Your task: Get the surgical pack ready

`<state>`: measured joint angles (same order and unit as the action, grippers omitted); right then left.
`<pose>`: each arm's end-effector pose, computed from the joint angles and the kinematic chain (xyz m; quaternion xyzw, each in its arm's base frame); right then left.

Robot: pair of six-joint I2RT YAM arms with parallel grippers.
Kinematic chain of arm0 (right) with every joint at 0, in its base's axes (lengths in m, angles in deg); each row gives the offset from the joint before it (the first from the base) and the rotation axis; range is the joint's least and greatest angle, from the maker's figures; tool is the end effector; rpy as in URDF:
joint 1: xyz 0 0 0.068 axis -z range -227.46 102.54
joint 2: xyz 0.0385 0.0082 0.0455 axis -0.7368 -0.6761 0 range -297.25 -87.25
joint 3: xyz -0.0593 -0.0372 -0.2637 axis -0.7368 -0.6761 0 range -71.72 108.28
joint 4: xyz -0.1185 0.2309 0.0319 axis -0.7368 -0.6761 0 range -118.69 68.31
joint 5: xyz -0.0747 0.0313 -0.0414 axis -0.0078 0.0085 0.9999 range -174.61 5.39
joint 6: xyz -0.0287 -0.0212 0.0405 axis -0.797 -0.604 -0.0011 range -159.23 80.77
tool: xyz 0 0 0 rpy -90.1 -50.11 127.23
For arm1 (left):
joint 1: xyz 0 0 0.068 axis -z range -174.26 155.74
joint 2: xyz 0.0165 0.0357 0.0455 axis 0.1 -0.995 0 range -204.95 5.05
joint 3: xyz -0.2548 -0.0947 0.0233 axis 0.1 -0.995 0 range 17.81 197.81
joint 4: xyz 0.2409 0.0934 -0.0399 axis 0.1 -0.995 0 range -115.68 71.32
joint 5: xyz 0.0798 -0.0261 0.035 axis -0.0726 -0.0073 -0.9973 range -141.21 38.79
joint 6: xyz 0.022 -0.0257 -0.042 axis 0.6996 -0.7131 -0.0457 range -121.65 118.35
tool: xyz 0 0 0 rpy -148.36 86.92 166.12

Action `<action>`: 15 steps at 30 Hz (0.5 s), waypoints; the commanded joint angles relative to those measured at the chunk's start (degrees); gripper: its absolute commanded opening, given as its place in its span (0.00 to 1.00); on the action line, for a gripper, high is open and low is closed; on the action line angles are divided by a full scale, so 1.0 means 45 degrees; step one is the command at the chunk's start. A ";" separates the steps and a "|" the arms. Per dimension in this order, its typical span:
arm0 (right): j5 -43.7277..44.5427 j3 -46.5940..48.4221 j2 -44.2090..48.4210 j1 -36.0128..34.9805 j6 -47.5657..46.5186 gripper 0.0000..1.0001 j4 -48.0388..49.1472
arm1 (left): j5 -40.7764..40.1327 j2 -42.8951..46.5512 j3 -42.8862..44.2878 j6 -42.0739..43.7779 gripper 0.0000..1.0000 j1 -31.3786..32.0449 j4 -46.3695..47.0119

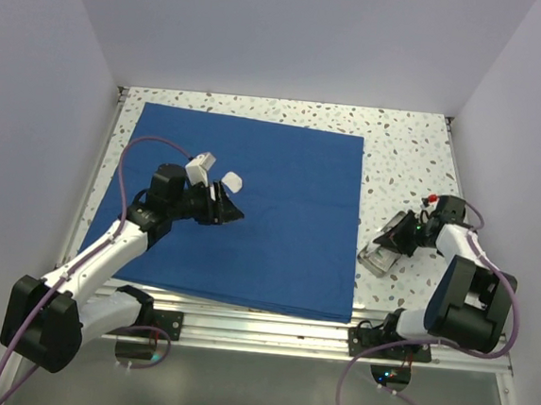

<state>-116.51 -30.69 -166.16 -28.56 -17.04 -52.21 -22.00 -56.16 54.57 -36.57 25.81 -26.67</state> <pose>0.2311 -0.0593 0.1725 0.2833 0.9025 0.2750 0.1724 0.2096 -0.0951 0.2417 0.0108 0.8567 -0.4112 0.3112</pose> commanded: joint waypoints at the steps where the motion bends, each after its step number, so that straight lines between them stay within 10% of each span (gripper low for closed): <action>1: 0.0017 -0.0252 -0.0567 0.0312 0.0009 0.00 0.0396 | 0.0189 0.0009 0.0036 -0.0014 0.57 0.0090 0.0467; 15: 0.2420 0.0100 -0.0571 0.0235 0.0048 0.55 -0.0580 | -0.0709 -0.0128 0.0465 0.0024 0.58 0.0090 -0.0430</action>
<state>-110.15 -30.95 -171.23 -27.27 -16.99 -53.04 -23.49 -56.31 54.57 -36.54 25.81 -27.44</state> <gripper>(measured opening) 0.527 0.581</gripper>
